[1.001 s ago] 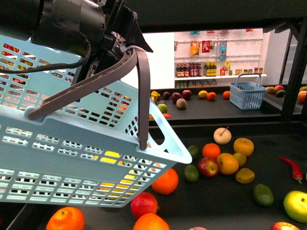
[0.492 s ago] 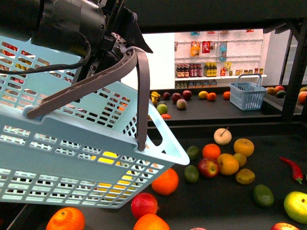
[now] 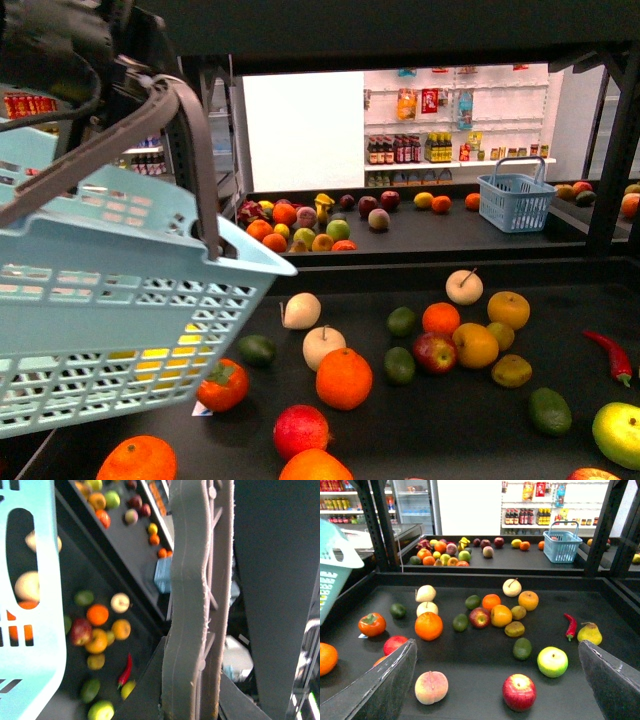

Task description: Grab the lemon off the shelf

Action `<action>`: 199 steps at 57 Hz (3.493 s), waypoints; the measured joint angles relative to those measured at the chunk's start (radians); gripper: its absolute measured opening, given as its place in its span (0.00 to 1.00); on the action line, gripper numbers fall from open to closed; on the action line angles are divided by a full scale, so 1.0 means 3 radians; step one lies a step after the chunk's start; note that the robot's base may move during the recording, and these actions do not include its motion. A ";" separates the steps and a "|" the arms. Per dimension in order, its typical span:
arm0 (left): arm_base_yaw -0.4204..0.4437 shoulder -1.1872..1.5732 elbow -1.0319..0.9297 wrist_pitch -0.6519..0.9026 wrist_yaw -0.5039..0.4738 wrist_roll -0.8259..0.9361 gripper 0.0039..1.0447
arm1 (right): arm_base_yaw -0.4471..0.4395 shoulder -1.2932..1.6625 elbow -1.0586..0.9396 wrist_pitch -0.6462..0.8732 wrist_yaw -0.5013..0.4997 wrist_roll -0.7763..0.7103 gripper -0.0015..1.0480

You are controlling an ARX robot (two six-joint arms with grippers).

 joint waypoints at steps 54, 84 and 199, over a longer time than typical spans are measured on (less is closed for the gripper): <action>0.1619 0.0924 0.0221 0.2221 0.0080 -0.1261 0.08 | 0.0000 0.0000 0.0000 0.0000 0.0000 -0.0001 0.93; 0.1770 0.1343 -0.0277 0.3165 -0.0136 -0.1673 0.08 | 0.0000 0.0000 0.0000 0.0000 0.0000 -0.0001 0.93; 0.1546 -0.2687 -0.1310 -0.1486 -0.0526 0.2391 0.93 | 0.0000 0.0000 0.0000 0.0001 0.0000 -0.0001 0.93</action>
